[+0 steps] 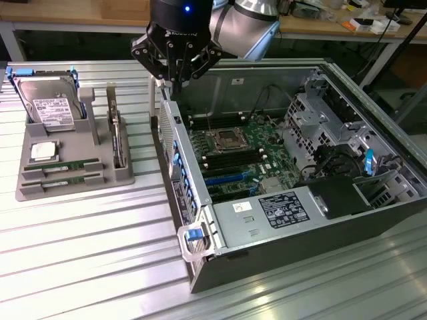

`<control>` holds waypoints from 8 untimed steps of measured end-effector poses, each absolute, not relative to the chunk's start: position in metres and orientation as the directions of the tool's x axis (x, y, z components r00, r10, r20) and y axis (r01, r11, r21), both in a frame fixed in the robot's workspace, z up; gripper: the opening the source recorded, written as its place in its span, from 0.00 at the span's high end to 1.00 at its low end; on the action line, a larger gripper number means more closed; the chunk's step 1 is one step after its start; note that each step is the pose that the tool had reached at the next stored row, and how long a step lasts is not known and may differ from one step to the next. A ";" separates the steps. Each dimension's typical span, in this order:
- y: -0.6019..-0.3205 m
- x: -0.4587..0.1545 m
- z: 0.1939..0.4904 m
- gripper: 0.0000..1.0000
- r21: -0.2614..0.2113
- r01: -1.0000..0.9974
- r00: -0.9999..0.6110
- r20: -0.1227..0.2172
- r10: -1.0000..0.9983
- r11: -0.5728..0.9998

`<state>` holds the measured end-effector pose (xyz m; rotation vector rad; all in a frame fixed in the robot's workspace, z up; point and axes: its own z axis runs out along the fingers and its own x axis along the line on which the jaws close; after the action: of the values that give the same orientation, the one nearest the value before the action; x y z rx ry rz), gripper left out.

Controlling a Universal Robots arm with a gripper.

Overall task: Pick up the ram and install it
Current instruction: 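Reach for the ram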

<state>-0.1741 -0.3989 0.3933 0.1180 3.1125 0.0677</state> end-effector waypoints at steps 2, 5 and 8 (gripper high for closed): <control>-0.399 -0.177 0.393 0.89 0.044 0.075 -0.997 -0.024 0.076 0.996; -0.399 -0.182 0.393 0.89 0.044 0.075 -0.997 -0.024 0.076 0.996; -0.399 -0.189 0.393 0.89 0.044 0.075 -0.997 -0.024 0.076 0.996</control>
<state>-0.1885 -0.3989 0.3933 0.1180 3.1125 0.0678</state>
